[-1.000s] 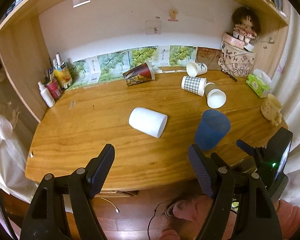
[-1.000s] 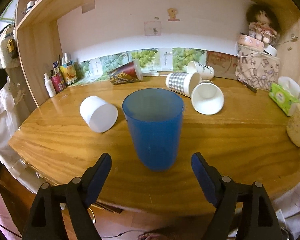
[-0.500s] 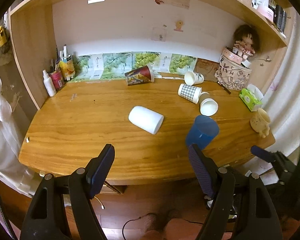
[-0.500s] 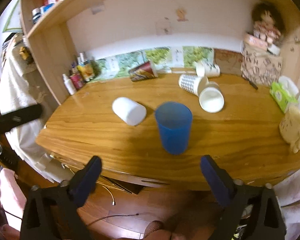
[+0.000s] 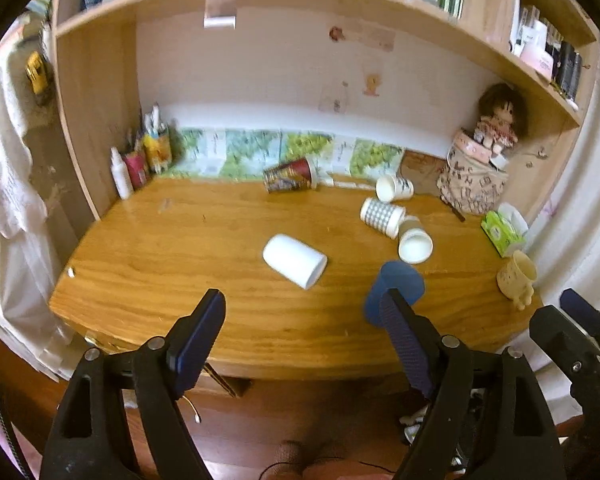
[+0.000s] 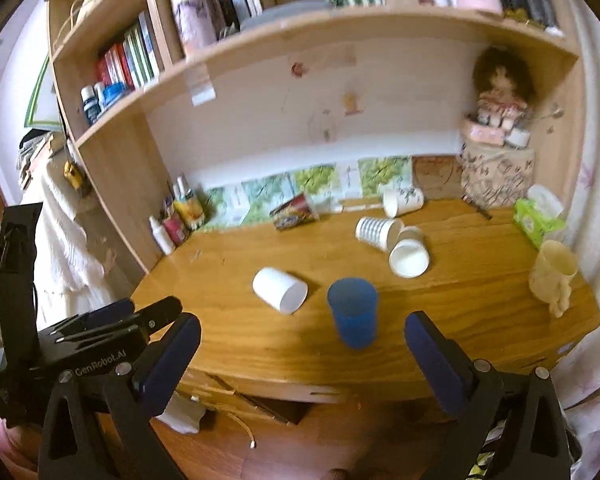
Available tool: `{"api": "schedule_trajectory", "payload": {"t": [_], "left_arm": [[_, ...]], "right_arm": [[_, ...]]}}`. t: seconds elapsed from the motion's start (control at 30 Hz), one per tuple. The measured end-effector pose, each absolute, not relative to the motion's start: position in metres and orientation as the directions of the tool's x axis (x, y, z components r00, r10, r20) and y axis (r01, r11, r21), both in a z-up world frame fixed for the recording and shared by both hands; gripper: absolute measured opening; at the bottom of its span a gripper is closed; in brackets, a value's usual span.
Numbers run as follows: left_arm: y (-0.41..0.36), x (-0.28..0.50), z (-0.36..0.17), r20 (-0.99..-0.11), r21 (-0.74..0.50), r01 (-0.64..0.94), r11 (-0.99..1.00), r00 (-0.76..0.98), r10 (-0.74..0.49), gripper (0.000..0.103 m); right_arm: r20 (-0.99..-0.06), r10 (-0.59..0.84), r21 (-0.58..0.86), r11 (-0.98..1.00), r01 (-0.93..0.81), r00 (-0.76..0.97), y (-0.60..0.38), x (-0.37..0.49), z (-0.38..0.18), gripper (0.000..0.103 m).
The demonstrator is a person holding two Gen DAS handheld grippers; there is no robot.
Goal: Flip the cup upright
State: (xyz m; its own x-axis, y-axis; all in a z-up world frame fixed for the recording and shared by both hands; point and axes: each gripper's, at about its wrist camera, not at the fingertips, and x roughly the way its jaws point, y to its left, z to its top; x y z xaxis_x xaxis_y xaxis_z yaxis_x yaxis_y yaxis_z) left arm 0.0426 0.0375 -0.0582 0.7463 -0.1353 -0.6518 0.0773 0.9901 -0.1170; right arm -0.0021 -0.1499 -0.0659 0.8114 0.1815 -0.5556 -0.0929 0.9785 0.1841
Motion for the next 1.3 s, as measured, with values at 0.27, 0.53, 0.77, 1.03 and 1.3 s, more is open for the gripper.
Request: {"api": "schedule_trajectory", "payload": {"t": [0.27, 0.53, 0.77, 1.03, 1.3], "left_arm": [[0.025, 0.024, -0.031, -0.518, -0.098, 0.036, 0.995, 0.852, -0.082, 0.1], [0.009, 0.007, -0.018, -0.402, -0.056, -0.017, 0.998, 0.916, -0.007, 0.1], [-0.007, -0.002, -0.01, -0.312, -0.014, -0.021, 1.0, 0.95, 0.016, 0.1], [-0.015, -0.003, -0.009, -0.29, 0.01, 0.004, 1.0, 0.957, -0.001, 0.1], [-0.015, 0.001, -0.012, -0.314, 0.006, 0.014, 1.0, 0.949, -0.011, 0.1]], "right_arm": [[-0.468, 0.141, 0.149, 0.986, -0.079, 0.872, -0.156, -0.024, -0.048, 0.102], [-0.366, 0.077, 0.139, 0.99, -0.027, 0.927, -0.181, -0.035, -0.037, 0.102], [-0.324, 0.094, 0.138, 0.989, -0.051, 0.941, -0.195, -0.036, -0.034, 0.102], [-0.283, 0.091, 0.143, 0.988, -0.052, 0.955, -0.199, -0.038, -0.032, 0.102], [-0.281, 0.098, 0.141, 0.988, -0.06, 0.955, -0.196, -0.038, -0.032, 0.102]]}}
